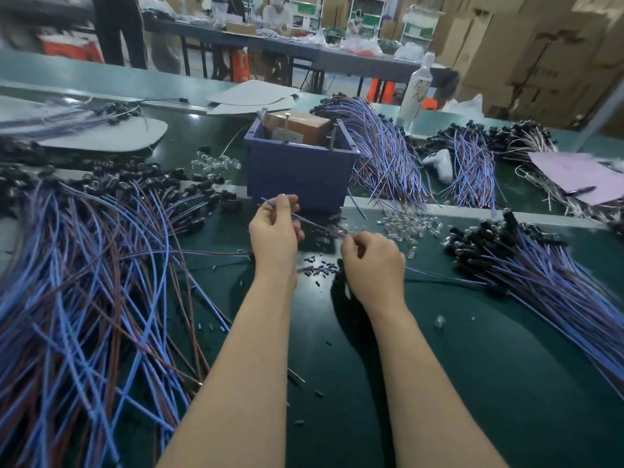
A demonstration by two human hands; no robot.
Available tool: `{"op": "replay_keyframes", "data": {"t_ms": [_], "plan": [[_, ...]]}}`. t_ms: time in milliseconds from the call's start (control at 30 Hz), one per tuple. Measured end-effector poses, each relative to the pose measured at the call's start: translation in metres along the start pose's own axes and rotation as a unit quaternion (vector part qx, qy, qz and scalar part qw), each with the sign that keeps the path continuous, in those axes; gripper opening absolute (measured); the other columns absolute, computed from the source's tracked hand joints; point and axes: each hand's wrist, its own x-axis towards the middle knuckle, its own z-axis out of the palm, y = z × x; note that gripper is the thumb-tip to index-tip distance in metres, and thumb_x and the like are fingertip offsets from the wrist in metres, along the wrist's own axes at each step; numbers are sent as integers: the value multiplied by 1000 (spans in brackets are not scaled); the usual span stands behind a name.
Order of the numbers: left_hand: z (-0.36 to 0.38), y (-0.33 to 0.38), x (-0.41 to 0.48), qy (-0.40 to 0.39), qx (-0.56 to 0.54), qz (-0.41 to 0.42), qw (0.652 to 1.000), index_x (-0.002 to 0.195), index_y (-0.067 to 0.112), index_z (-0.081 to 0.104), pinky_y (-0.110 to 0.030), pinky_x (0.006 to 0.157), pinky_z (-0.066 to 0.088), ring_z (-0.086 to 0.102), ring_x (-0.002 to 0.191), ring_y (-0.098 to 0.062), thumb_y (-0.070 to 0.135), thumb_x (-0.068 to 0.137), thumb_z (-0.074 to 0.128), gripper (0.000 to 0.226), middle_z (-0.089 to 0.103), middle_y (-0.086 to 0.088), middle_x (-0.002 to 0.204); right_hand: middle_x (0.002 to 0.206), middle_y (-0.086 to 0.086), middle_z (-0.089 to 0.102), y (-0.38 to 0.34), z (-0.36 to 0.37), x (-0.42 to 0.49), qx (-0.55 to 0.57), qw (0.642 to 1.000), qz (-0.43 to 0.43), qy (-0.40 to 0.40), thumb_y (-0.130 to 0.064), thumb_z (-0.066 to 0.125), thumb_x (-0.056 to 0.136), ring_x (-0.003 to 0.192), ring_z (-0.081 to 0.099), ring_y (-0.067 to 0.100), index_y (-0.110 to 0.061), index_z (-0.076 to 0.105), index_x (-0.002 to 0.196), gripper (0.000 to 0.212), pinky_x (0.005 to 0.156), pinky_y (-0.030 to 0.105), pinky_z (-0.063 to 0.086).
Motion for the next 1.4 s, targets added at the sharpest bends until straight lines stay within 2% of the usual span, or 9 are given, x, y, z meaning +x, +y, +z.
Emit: {"op": "replay_keyframes", "data": {"t_ms": [200,400,533,667,833,933,1100,1200,1400], "plan": [[11,0,-8,-64,-53,-47,995,79,8,59,-14,55,51,58,50,1,19,102,39,33,67,1,67,111,5,65,-13,8,-3,36,998,-48,-5,-28,44,98,107,54,25,-16,65,111,27,96,37,34],[10,4,-12,-122,-74,-82,986,83,9,64,-13,48,41,45,44,-1,26,102,38,36,73,2,73,92,12,66,-15,-1,-5,151,985,-85,14,-7,52,94,87,55,26,-2,67,95,17,70,24,31],[10,4,-10,-90,-86,-89,988,85,7,62,-14,45,35,38,43,-3,28,103,34,40,71,-4,81,94,12,67,-15,0,-5,144,986,-85,3,-6,52,93,89,55,26,-1,68,96,17,73,24,33],[-8,10,9,52,-152,-81,984,79,8,57,-13,40,31,37,37,-2,28,105,30,43,70,-1,67,91,14,65,-1,-8,-2,149,988,-10,45,-10,48,96,88,56,28,0,67,96,21,77,31,36],[-1,1,0,96,27,-14,995,107,12,54,-15,56,46,52,55,1,11,100,42,14,62,2,94,86,9,63,-11,-3,-5,169,984,-21,60,-12,48,97,79,51,20,-2,66,97,20,69,25,32],[0,-2,-5,58,170,52,982,130,12,48,-13,73,40,52,74,-1,12,94,53,37,45,0,120,86,7,64,-12,-2,-5,184,980,-24,66,-11,49,96,78,51,17,-4,66,98,19,69,23,32],[3,-2,-14,24,310,110,944,122,9,58,-34,103,38,51,112,-24,27,94,55,34,54,-6,124,88,3,66,-18,-2,-8,215,975,-24,56,-9,51,94,84,61,20,-7,64,101,15,78,26,43],[4,-1,-17,-18,284,109,952,104,14,63,-36,95,45,59,101,-20,28,91,58,19,65,3,97,84,1,64,-19,-2,-7,223,973,-19,54,-10,51,94,84,62,22,-8,62,98,12,78,28,44],[10,-8,-15,-152,259,70,951,99,5,68,-40,89,52,64,97,-25,20,96,53,22,67,-13,103,83,-3,62,-19,-2,-7,242,970,-20,25,-9,53,93,79,59,17,-9,60,95,7,71,21,41]]}}
